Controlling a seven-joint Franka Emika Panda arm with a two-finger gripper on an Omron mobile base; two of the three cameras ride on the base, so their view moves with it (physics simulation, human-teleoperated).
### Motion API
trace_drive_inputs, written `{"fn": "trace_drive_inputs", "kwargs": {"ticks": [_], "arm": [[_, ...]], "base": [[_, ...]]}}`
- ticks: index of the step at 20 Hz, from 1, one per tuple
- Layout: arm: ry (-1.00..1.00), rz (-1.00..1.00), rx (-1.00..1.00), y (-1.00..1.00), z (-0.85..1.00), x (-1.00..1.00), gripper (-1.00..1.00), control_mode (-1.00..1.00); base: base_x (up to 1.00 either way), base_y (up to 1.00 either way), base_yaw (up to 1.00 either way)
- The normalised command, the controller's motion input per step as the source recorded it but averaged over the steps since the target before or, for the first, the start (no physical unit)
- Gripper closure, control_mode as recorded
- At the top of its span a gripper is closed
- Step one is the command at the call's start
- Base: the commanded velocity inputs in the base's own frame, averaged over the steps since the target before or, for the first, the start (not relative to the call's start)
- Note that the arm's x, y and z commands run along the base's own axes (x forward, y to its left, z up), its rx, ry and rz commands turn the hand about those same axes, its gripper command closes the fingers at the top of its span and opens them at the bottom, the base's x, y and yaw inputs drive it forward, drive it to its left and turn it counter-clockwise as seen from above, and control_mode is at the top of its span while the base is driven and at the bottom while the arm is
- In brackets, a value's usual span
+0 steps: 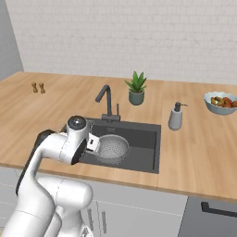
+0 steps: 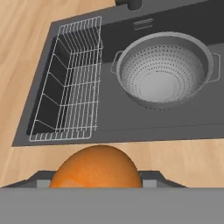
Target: Put the colander in the sink, put the tangerine in the colander, and turn on the sink faucet and pour water over the colander.
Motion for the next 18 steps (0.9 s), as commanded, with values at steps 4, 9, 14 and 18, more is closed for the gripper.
{"fn": "trace_drive_inputs", "kwargs": {"ticks": [4,9,14,18], "arm": [[0.20,-0.01,0.10,-0.89,0.23,0.18,1.00,-1.00],[0.23,0.00,0.15,-0.81,0.22,0.23,1.00,-1.00],[0.24,0.00,0.14,-0.55,0.13,0.45,1.00,-1.00],[0.21,0.00,0.11,-0.04,0.03,0.63,1.00,-1.00]], "base": [[0.00,0.00,0.00],[0.00,0.00,0.00],[0.00,0.00,0.00],[0.00,0.00,0.00]]}}
